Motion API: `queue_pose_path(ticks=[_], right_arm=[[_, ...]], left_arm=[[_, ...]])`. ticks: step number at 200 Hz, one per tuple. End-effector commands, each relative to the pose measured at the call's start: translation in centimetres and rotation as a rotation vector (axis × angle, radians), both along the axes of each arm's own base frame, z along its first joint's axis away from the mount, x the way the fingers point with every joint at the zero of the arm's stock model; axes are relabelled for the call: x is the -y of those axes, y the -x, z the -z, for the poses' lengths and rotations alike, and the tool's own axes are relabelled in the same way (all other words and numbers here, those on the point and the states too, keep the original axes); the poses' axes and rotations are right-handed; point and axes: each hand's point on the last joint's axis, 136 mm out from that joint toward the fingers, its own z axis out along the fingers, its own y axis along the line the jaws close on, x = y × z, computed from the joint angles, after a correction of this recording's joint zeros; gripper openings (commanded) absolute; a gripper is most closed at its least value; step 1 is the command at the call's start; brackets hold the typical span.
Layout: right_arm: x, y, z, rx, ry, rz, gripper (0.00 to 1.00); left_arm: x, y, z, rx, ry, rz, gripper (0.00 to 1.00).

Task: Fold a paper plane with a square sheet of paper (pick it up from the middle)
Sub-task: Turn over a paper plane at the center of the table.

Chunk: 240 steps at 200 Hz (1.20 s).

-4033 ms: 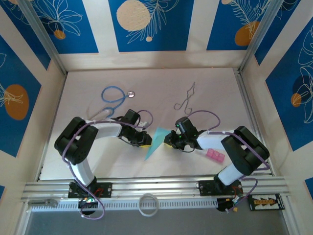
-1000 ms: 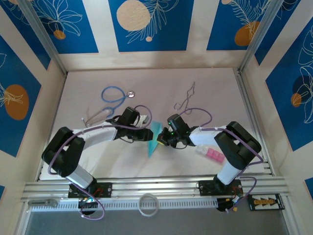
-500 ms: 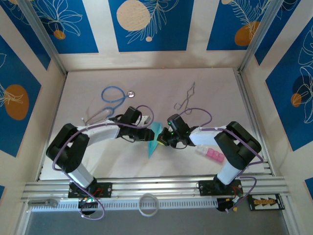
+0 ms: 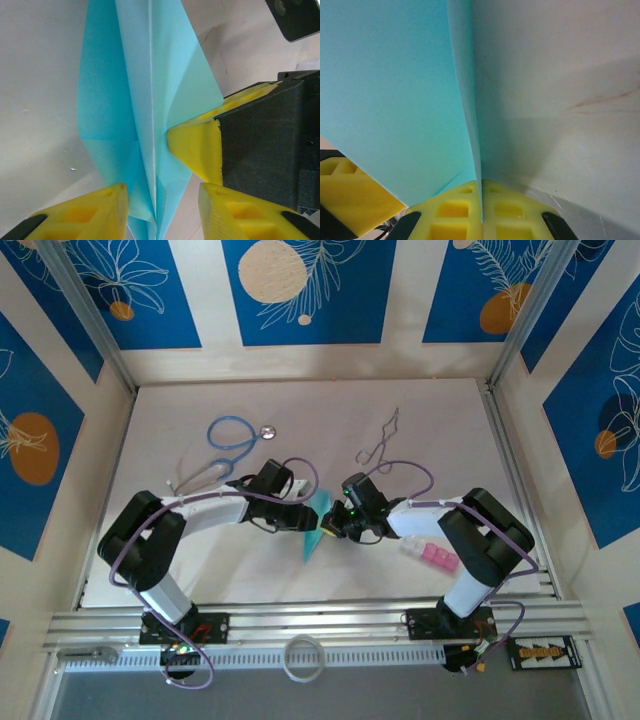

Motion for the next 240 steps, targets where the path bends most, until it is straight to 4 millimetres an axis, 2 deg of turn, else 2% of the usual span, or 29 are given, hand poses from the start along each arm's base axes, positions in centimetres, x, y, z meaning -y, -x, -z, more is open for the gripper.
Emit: queue_pose_path(ticks=[1,68,131,191,240], right_arm=[[0.1,0.4,0.6,-0.028,0.005,-0.011,0.02],[0.0,0.3,0.5,-0.026,0.001,-0.010,0.02],[0.1,0.3,0.5,-0.028,0.001,-0.005,0.01],[0.0,0.3,0.4,-0.025,-0.004,-0.005,0.01],[-0.1,0.3,0.4,-0.025,-0.010,-0.008,0.01]], left_arm=[[0.0,1.2,0.5,-0.030,-0.016,0.035,0.41],[-0.1,1.9,1.2,-0.045,-0.037,0.036,0.41],[-0.9,2.4,1.8,-0.050,-0.067,0.014,0.34],[-0.4,2.5,1.7,-0.047,-0.058,0.026,0.34],[0.1,2.0,1.5,-0.029,-0.054,0.033,0.30]])
